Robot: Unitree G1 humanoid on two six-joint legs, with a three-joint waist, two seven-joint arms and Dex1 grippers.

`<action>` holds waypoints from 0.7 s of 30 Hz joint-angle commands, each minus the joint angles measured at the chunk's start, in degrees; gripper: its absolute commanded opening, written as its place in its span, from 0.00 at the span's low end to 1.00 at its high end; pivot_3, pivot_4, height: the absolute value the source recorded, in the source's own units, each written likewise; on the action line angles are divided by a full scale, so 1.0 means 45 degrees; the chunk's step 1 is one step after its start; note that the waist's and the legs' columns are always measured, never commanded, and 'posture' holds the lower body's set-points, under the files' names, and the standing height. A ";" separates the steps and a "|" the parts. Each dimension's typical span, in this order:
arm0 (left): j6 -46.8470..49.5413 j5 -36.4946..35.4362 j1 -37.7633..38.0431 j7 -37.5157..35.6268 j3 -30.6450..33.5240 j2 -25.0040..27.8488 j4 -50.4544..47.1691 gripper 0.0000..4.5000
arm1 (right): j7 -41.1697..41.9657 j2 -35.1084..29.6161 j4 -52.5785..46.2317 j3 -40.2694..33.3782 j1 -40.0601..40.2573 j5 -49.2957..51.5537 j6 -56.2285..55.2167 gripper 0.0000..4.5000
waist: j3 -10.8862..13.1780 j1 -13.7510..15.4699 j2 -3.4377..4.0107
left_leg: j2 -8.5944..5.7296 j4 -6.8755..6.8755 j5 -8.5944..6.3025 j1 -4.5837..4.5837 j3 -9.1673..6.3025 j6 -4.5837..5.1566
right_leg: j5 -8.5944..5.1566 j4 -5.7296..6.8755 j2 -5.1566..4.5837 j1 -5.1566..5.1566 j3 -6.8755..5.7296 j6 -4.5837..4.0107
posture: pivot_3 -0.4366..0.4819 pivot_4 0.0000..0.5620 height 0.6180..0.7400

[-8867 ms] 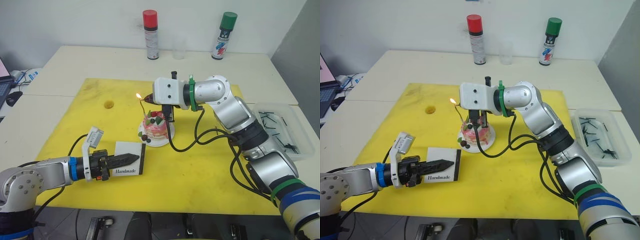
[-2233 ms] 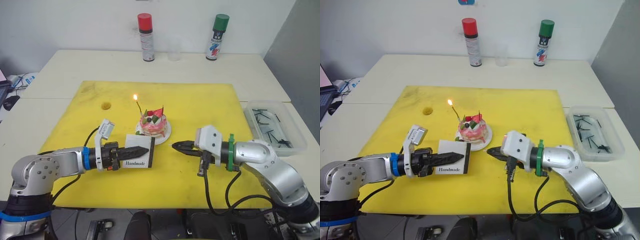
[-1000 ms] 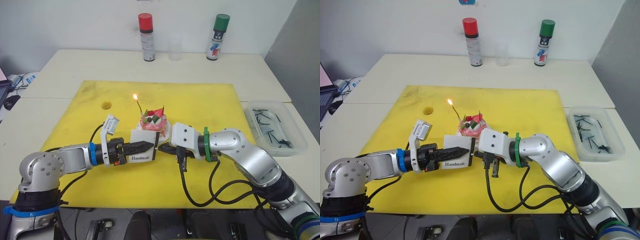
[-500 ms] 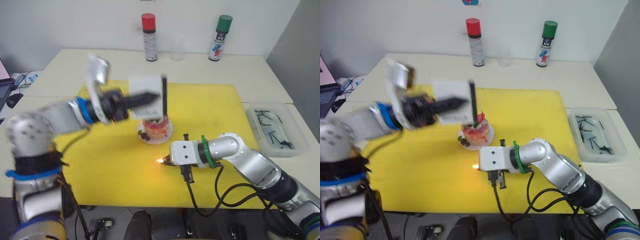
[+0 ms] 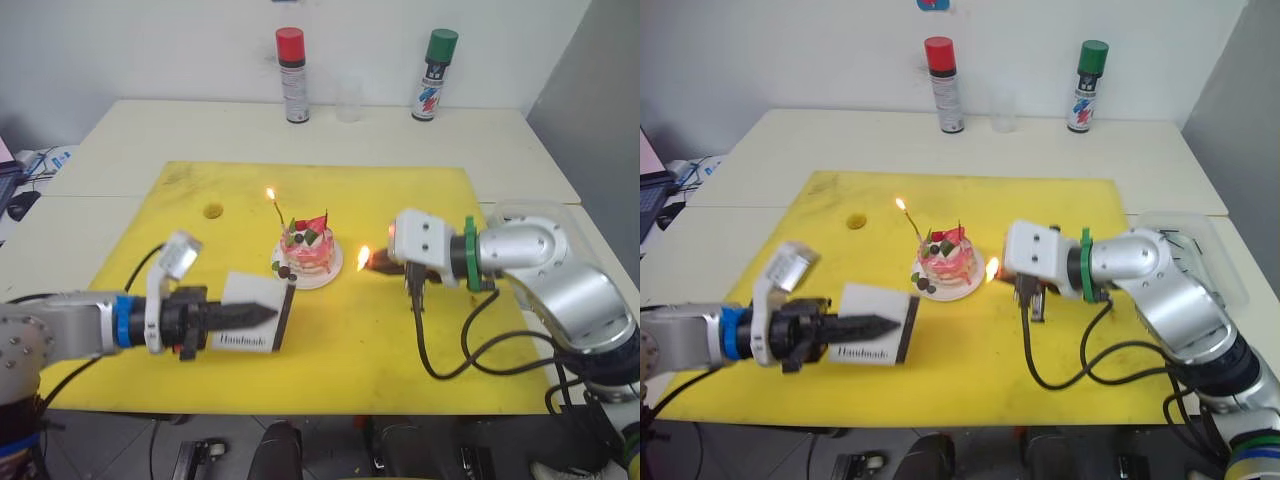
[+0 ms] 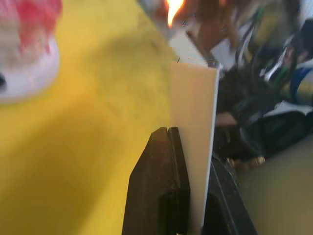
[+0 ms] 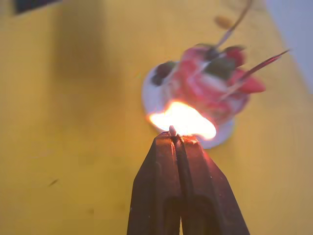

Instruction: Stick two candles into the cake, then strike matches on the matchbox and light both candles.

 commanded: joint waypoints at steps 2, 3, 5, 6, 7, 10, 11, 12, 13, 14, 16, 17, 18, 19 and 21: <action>-0.1294 0.1308 0.0648 -0.1065 -0.0794 0.0014 -0.0834 0.00 | -0.0935 0.0621 0.1307 0.0575 -0.1301 -0.1446 -0.1166 0.00 | 0.0000 0.0026 0.0000 | 0.0000 0.0002 0.0005 -0.0005 0.0001 0.0006 | -0.0003 -0.0002 0.0002 -0.0007 0.0000 -0.0042 | 0.48 0.27 1.00; -0.1444 0.1419 0.0612 -0.1162 -0.0908 -0.0054 -0.0799 0.00 | -0.0984 0.0718 0.1609 0.0800 -0.1492 -0.1803 -0.1583 0.00 | 0.0000 0.0054 -0.0001 | -0.0001 0.0004 0.0006 -0.0007 0.0003 0.0007 | 0.0000 -0.0002 0.0002 -0.0004 0.0000 -0.0043 | 0.48 0.27 1.00; -0.1641 0.1543 0.0491 -0.1271 -0.1055 -0.0154 -0.0669 0.00 | -0.1050 0.0868 0.2064 0.1124 -0.1705 -0.2320 -0.2258 0.00 | 0.0000 0.0077 0.0000 | -0.0001 0.0010 0.0007 -0.0018 0.0003 0.0008 | 0.0003 -0.0003 0.0002 -0.0008 0.0000 -0.0039 | 0.48 0.27 1.00; -0.1705 0.1588 0.0401 -0.1311 -0.1122 -0.0194 -0.0594 0.00 | -0.1086 0.0975 0.2361 0.1352 -0.1825 -0.2646 -0.2727 0.00 | 0.0000 0.0076 0.0000 | -0.0002 0.0009 0.0007 -0.0022 0.0007 0.0008 | 0.0003 -0.0007 0.0000 -0.0008 0.0004 -0.0037 | 0.48 0.27 1.00; -0.1747 0.1619 0.0345 -0.1344 -0.1161 -0.0220 -0.0543 0.00 | -0.1100 0.1063 0.2572 0.1485 -0.1891 -0.2873 -0.3057 0.00 | 0.0000 0.0073 0.0000 | -0.0001 0.0008 0.0007 -0.0029 0.0012 0.0008 | 0.0023 -0.0007 0.0000 -0.0014 0.0006 -0.0003 | 0.48 0.27 1.00; -0.1817 0.1697 0.0239 -0.1408 -0.1258 -0.0280 -0.0453 0.00 | -0.1207 0.1362 0.3226 0.1787 -0.2028 -0.3549 -0.4029 0.00 | 0.0000 0.0045 0.0000 | 0.0000 -0.0013 0.0006 -0.0034 0.0014 0.0009 | 0.0038 -0.0010 0.0000 -0.0023 0.0006 0.0024 | 0.48 0.27 1.00; -0.1843 0.1716 0.0213 -0.1423 -0.1290 -0.0295 -0.0447 0.00 | -0.1227 0.1479 0.3425 0.1850 -0.2066 -0.3742 -0.4318 0.00 | 0.0000 0.0039 0.0000 | 0.0002 -0.0026 0.0006 -0.0033 0.0014 0.0009 | 0.0034 -0.0011 0.0000 -0.0026 0.0004 0.0016 | 0.48 0.27 1.00; -0.1854 0.1722 0.0175 -0.1420 -0.1324 -0.0322 -0.0437 0.00 | -0.1281 0.1620 0.3624 0.1902 -0.2122 -0.3948 -0.4601 0.00 | 0.0000 0.0033 0.0000 | 0.0002 -0.0039 0.0006 -0.0033 0.0014 0.0009 | 0.0032 -0.0012 0.0000 -0.0030 0.0004 0.0013 | 0.48 0.27 1.00; -0.1862 0.1729 0.0127 -0.1402 -0.1371 -0.0367 -0.0434 0.00 | -0.1306 0.1777 0.3818 0.1964 -0.2200 -0.4142 -0.4852 0.00 | 0.0000 0.0030 0.0000 | 0.0002 -0.0051 0.0006 -0.0031 0.0014 0.0009 | 0.0029 -0.0011 0.0000 -0.0033 0.0003 0.0008 | 0.48 0.27 1.00; -0.1856 0.1720 0.0080 -0.1373 -0.1406 -0.0421 -0.0425 0.00 | -0.1326 0.1920 0.3986 0.2004 -0.2265 -0.4309 -0.5063 0.00 | 0.0001 0.0025 0.0000 | 0.0003 -0.0062 0.0006 -0.0029 0.0014 0.0009 | 0.0028 -0.0011 0.0000 -0.0034 0.0001 0.0004 | 0.48 0.27 1.00; -0.1826 0.1699 0.0002 -0.1332 -0.1460 -0.0488 -0.0425 0.00 | -0.1264 0.2077 0.4221 0.2048 -0.2352 -0.4602 -0.5443 0.00 | 0.0001 0.0023 0.0000 | 0.0004 -0.0069 0.0006 -0.0028 0.0013 0.0009 | 0.0028 -0.0011 0.0001 -0.0037 0.0000 0.0003 | 0.48 0.27 1.00; -0.1811 0.1698 -0.0017 -0.1321 -0.1472 -0.0508 -0.0435 0.00 | -0.1240 0.2144 0.4287 0.2014 -0.2353 -0.4668 -0.5530 0.00 | 0.0001 0.0019 0.0000 | 0.0004 -0.0069 0.0006 -0.0027 0.0012 0.0009 | 0.0028 -0.0011 0.0001 -0.0036 0.0000 0.0002 | 0.48 0.27 1.00; -0.1785 0.1677 -0.0052 -0.1298 -0.1481 -0.0532 -0.0436 0.00 | -0.1221 0.2200 0.4371 0.2000 -0.2376 -0.4747 -0.5653 0.00 | 0.0001 0.0020 0.0000 | 0.0003 -0.0069 0.0007 -0.0028 0.0013 0.0009 | 0.0028 -0.0011 0.0000 -0.0036 0.0001 0.0003 | 0.48 0.27 1.00; -0.1769 0.1671 -0.0085 -0.1279 -0.1497 -0.0548 -0.0439 0.00 | -0.1181 0.2257 0.4445 0.1988 -0.2396 -0.4800 -0.5746 0.00 | 0.0001 0.0023 0.0000 | 0.0003 -0.0068 0.0007 -0.0029 0.0012 0.0008 | 0.0028 -0.0011 0.0000 -0.0036 0.0000 0.0002 | 0.48 0.27 1.00; -0.1733 0.1636 -0.0157 -0.1240 -0.1517 -0.0576 -0.0422 0.00 | -0.1131 0.2372 0.4578 0.1981 -0.2437 -0.4886 -0.5897 0.00 | 0.0001 0.0028 0.0000 | 0.0003 -0.0068 0.0007 -0.0026 0.0011 0.0008 | 0.0028 -0.0011 0.0000 -0.0032 -0.0001 0.0002 | 0.48 0.27 1.00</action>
